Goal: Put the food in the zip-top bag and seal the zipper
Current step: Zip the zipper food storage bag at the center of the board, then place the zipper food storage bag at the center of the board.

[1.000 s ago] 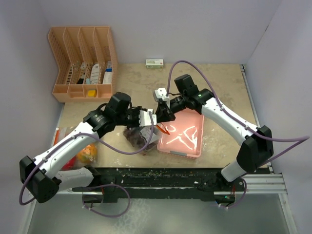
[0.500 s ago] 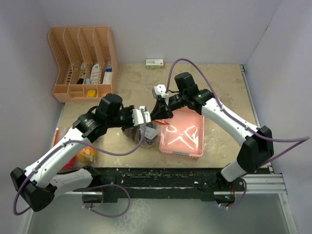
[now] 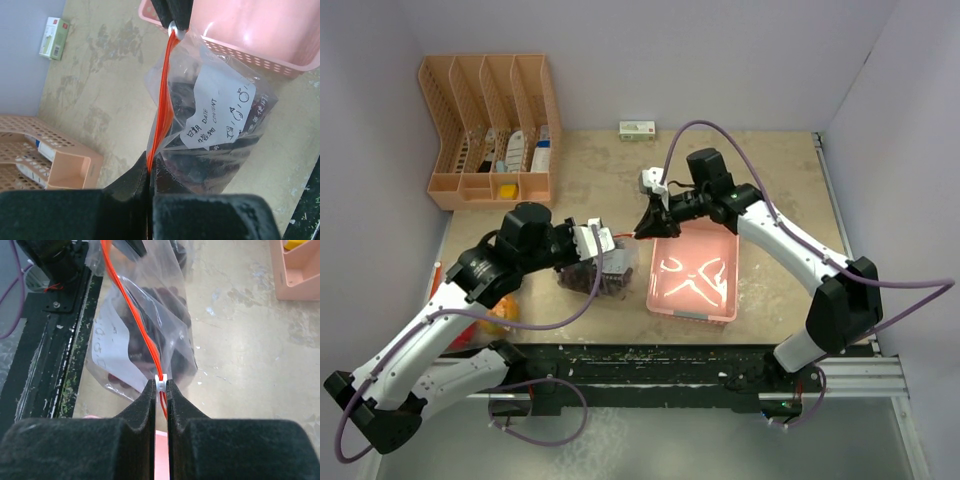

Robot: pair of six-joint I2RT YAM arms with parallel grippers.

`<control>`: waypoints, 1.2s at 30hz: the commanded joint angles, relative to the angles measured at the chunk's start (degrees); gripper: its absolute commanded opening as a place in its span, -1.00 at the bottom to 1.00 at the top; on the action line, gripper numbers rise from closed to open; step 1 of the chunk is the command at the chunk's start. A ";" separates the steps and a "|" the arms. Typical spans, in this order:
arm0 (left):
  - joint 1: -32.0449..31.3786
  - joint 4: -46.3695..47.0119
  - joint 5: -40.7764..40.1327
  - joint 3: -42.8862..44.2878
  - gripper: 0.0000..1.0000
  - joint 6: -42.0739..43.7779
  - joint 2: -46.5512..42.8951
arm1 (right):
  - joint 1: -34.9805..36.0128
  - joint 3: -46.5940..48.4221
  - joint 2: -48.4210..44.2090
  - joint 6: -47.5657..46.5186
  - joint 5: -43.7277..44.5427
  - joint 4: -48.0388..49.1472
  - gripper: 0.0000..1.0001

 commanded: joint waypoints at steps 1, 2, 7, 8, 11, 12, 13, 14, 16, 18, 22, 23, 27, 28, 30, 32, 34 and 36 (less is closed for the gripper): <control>0.41 3.17 -3.85 2.77 -1.00 -0.45 -3.99 | -1.99 -0.58 0.15 1.23 5.31 0.94 -0.99; 0.42 2.82 -3.81 2.84 -1.00 -0.50 -4.25 | -2.18 -0.54 0.48 1.26 5.58 0.94 -0.99; 0.41 1.01 -4.13 3.94 -1.00 -0.25 -5.01 | -3.32 -0.59 1.37 1.66 6.76 1.25 -1.00; 0.48 0.62 -4.38 4.18 -1.00 -0.06 -5.31 | -3.54 -0.73 1.45 1.82 6.99 1.40 -1.00; 0.42 -0.20 -5.00 4.67 -1.00 0.31 -6.06 | -4.24 -1.19 1.63 2.74 8.56 2.52 -1.00; 0.47 -0.31 -5.09 4.72 -1.00 0.33 -6.32 | -4.46 -1.23 1.83 3.38 9.17 3.04 -1.00; 0.41 -0.27 -5.20 4.71 -1.00 0.31 -6.58 | -4.62 -1.26 1.97 4.05 9.56 3.60 -0.99; 0.42 -0.10 -5.25 4.59 -1.00 0.16 -6.76 | -4.71 -1.11 2.09 4.93 9.80 4.35 -0.92; 0.42 1.01 -5.66 4.03 -1.00 -0.45 -6.65 | -4.76 -1.18 1.69 7.59 10.87 6.18 -0.65; 0.45 3.63 -7.06 3.12 -1.00 -2.64 -6.03 | -4.77 -1.96 0.47 12.34 13.13 10.44 0.25; 0.45 9.41 -12.00 2.34 -1.00 -8.38 -3.11 | -4.77 -2.52 -1.71 22.66 19.12 17.33 0.99; 0.41 10.99 -13.89 2.47 -1.00 -9.98 -2.30 | -4.77 -2.25 -1.95 24.03 20.29 17.56 0.99; 0.47 18.54 -25.24 2.74 -1.00 -18.17 -1.04 | -4.77 -2.56 -3.76 33.41 24.90 20.78 0.99; 0.46 20.44 -28.30 2.36 -1.00 -20.01 -1.03 | -4.77 -2.70 -4.20 35.33 26.29 21.22 0.99; 0.52 22.74 -32.70 2.09 -0.44 -22.96 -0.73 | -4.77 -3.02 -4.85 38.04 28.55 21.36 0.99; 0.54 22.97 -33.84 2.28 0.95 -25.93 0.02 | -4.77 -3.08 -5.23 40.61 31.55 20.58 0.99; 0.60 22.05 -32.97 2.62 0.99 -28.46 0.54 | -4.77 -2.94 -5.57 41.73 33.57 19.07 0.99; 0.59 21.17 -31.92 2.85 0.99 -31.18 0.56 | -4.77 -3.19 -6.21 42.46 35.51 17.90 0.99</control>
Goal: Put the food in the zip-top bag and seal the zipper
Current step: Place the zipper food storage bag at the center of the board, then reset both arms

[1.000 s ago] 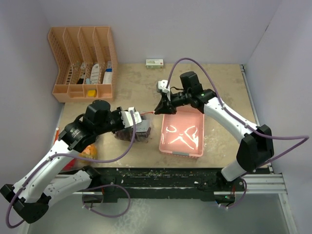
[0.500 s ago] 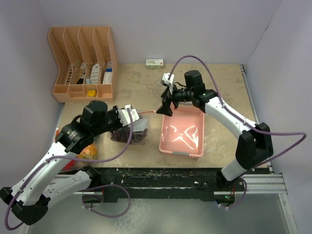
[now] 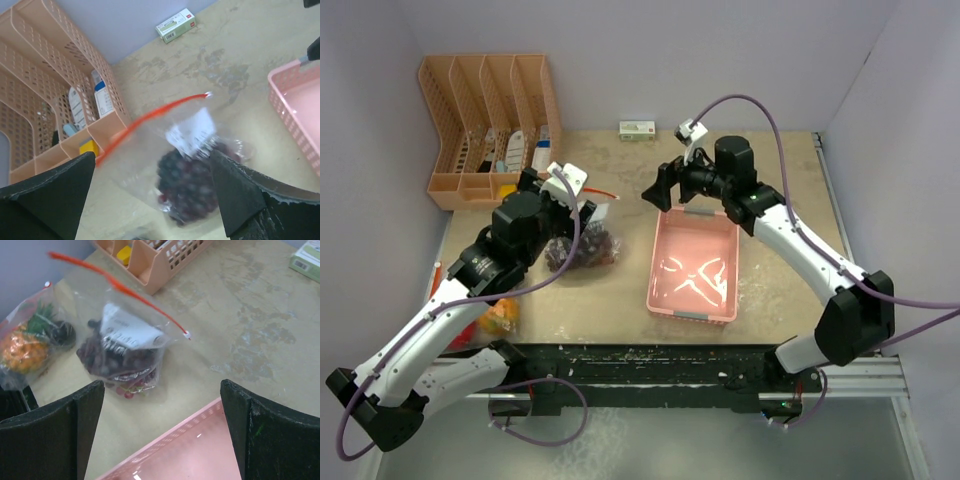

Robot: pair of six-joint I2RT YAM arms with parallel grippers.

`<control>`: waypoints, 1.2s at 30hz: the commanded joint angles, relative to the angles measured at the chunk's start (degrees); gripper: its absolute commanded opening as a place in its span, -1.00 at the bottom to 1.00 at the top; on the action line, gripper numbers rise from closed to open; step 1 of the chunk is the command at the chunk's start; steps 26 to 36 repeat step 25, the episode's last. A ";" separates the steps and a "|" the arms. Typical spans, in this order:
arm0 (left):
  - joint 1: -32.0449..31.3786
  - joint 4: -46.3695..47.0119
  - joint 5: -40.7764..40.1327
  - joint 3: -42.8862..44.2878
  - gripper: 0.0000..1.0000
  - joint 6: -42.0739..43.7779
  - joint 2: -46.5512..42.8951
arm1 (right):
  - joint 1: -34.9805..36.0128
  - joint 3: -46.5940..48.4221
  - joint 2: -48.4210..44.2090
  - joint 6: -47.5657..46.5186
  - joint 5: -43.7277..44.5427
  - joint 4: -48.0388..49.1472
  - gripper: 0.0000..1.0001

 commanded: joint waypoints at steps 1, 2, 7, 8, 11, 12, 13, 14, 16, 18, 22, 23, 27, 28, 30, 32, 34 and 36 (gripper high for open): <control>0.30 4.34 -2.06 2.25 0.99 -9.69 -0.04 | 0.04 -0.64 -2.37 6.18 7.65 -0.36 0.99; 0.33 4.09 -0.75 2.18 0.99 -10.74 -0.14 | 0.02 -0.84 -2.72 6.47 8.55 -0.74 0.99; 0.34 2.20 4.66 1.41 0.99 -15.78 -0.36 | 0.04 -1.52 -4.25 7.89 10.99 -2.62 0.99; 0.37 1.90 5.14 1.23 0.99 -16.68 -0.31 | 0.04 -1.52 -4.47 7.98 11.39 -3.21 0.99; 0.30 0.21 6.10 0.89 0.99 -18.24 -0.70 | 0.04 -1.82 -5.30 8.53 12.46 -4.35 0.99; 0.32 -0.22 6.25 0.61 0.99 -18.51 -0.98 | 0.04 -1.86 -5.63 8.64 12.74 -4.75 0.99; 0.30 -0.37 6.49 0.34 0.99 -18.62 -1.37 | 0.04 -1.94 -5.95 8.75 13.04 -5.06 0.99; 0.30 -0.37 6.76 -0.01 0.99 -18.67 -1.87 | 0.04 -2.07 -6.22 8.85 13.13 -5.29 0.99; 0.34 0.09 7.02 -0.57 0.99 -18.81 -2.67 | 0.04 -2.40 -6.70 8.72 13.35 -5.55 0.99; 0.31 0.17 7.02 -0.61 0.99 -18.87 -3.03 | 0.04 -3.33 -7.44 8.68 14.59 -5.22 0.99; 0.30 -1.14 7.38 -0.18 0.99 -18.28 -3.15 | 0.04 -3.97 -8.22 9.65 17.70 -4.99 0.99; 0.30 -1.22 7.38 -0.35 0.99 -18.18 -3.24 | 0.04 -3.98 -8.29 9.62 17.88 -5.00 0.99; 0.31 -1.14 7.40 -0.51 0.99 -17.99 -3.41 | 0.03 -4.04 -8.37 9.88 18.30 -4.94 0.99; 0.31 -1.14 7.40 -0.51 0.99 -17.99 -3.41 | 0.03 -4.04 -8.37 9.88 18.30 -4.94 0.99; 0.31 -1.14 7.40 -0.51 0.99 -17.99 -3.41 | 0.03 -4.04 -8.37 9.88 18.30 -4.94 0.99; 0.31 -1.14 7.40 -0.51 0.99 -17.99 -3.41 | 0.03 -4.04 -8.37 9.88 18.30 -4.94 0.99; 0.31 -1.14 7.40 -0.51 0.99 -17.99 -3.41 | 0.03 -4.04 -8.37 9.88 18.30 -4.94 0.99; 0.31 -1.14 7.40 -0.51 0.99 -17.99 -3.41 | 0.03 -4.04 -8.37 9.88 18.30 -4.94 0.99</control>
